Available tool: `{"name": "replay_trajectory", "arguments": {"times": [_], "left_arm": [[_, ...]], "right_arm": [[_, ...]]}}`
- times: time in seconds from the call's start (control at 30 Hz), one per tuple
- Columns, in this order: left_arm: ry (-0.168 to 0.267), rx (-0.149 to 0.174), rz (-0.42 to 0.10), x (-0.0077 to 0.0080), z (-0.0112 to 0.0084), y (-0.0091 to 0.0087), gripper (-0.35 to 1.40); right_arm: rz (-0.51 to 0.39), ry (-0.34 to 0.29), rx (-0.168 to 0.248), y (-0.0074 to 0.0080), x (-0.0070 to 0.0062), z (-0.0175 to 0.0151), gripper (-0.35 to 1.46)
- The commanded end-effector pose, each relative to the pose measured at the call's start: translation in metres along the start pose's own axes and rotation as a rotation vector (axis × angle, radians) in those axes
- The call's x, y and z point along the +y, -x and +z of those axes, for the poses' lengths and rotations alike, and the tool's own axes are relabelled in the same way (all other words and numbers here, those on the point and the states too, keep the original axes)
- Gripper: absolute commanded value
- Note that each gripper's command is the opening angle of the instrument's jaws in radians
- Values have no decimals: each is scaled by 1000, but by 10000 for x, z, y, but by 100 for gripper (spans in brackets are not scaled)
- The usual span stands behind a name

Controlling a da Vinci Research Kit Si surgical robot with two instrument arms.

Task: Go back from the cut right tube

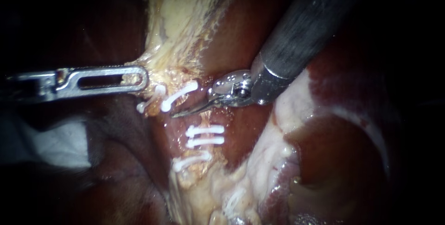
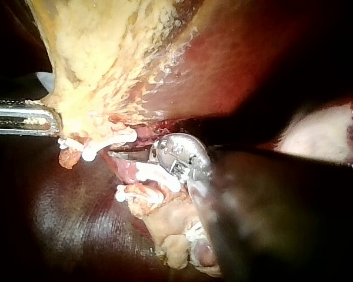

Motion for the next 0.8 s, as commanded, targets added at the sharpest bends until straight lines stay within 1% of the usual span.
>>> {"name": "replay_trajectory", "arguments": {"times": [0.03,0.13,0.27,0.3,0.37,0.4,0.5,0.7,0.8], "left_arm": [[0,0,0,0,0,0,-35],[0,0,0,0,-1,0,-35],[0,0,0,0,-1,0,-35],[0,0,0,0,-1,0,-35],[0,0,0,0,-1,0,-35],[0,0,0,0,-1,0,-35],[0,0,0,0,-1,0,-35],[-1,1,1,1,-3,0,-35],[-1,1,1,2,-3,0,-35]], "right_arm": [[0,2,0,0,0,0,-35],[0,16,3,1,0,0,-35],[-30,36,9,1,-1,-2,-35],[-30,42,10,1,-1,-2,-27],[-53,57,13,1,-2,-1,9],[-53,59,17,1,-3,-1,20],[-65,59,17,0,-5,0,37],[-65,58,17,0,-6,-1,57],[-71,59,21,0,-9,-3,62]]}}
